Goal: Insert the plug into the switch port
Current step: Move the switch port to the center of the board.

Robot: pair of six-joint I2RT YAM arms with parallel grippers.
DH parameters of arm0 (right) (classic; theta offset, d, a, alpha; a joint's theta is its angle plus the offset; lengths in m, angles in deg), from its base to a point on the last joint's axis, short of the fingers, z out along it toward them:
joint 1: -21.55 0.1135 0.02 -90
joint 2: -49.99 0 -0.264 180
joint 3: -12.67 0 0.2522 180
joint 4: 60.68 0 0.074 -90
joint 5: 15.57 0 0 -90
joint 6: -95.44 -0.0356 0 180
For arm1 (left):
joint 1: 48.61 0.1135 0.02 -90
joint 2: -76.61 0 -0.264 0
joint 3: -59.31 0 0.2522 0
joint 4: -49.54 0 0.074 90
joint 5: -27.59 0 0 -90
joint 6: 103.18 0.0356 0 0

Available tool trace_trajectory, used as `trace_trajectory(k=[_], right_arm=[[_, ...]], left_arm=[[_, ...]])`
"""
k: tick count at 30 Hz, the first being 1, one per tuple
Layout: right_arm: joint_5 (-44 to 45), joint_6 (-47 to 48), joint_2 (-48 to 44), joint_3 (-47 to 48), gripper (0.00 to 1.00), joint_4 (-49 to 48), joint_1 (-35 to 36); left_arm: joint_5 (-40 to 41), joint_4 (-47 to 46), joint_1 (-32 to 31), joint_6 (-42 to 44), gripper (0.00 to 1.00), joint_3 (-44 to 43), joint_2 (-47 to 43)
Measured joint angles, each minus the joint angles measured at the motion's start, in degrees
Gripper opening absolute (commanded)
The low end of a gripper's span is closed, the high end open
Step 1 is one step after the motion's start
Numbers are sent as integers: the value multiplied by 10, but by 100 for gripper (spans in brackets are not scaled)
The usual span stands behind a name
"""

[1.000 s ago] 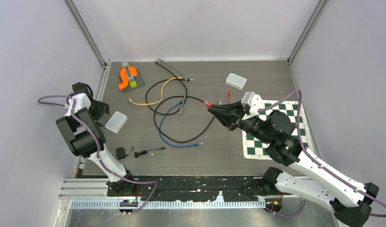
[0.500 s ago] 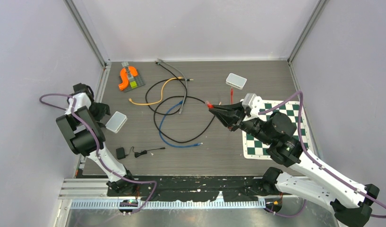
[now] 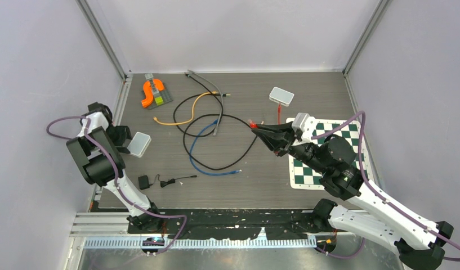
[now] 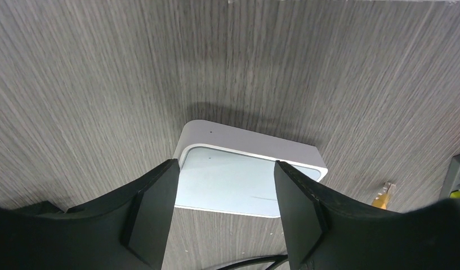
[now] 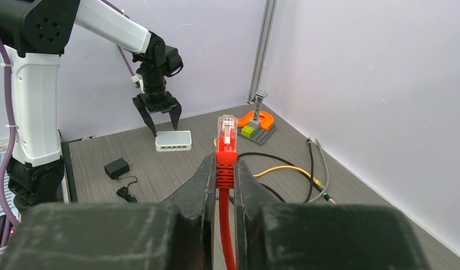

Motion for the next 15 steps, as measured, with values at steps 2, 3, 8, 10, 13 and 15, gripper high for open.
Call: trace_trajectory(k=[2, 3, 8, 10, 13, 15], right_arm=[[1, 4, -1, 0, 5, 0, 0], [2, 5, -1, 0, 5, 0, 0], [2, 12, -1, 0, 5, 1, 0], [3, 14, -1, 0, 5, 1, 0], [4, 17, 1, 0, 5, 1, 0], [4, 19, 3, 0, 5, 1, 0]], left_arm=[[1, 6, -1, -13, 63, -1, 0], [1, 9, -2, -16, 63, -2, 1], [0, 21, -9, -32, 63, -3, 2], [-1, 22, -16, -35, 63, -3, 2], [-5, 27, -28, -35, 64, -6, 5], [-5, 31, -37, -33, 64, -12, 10]])
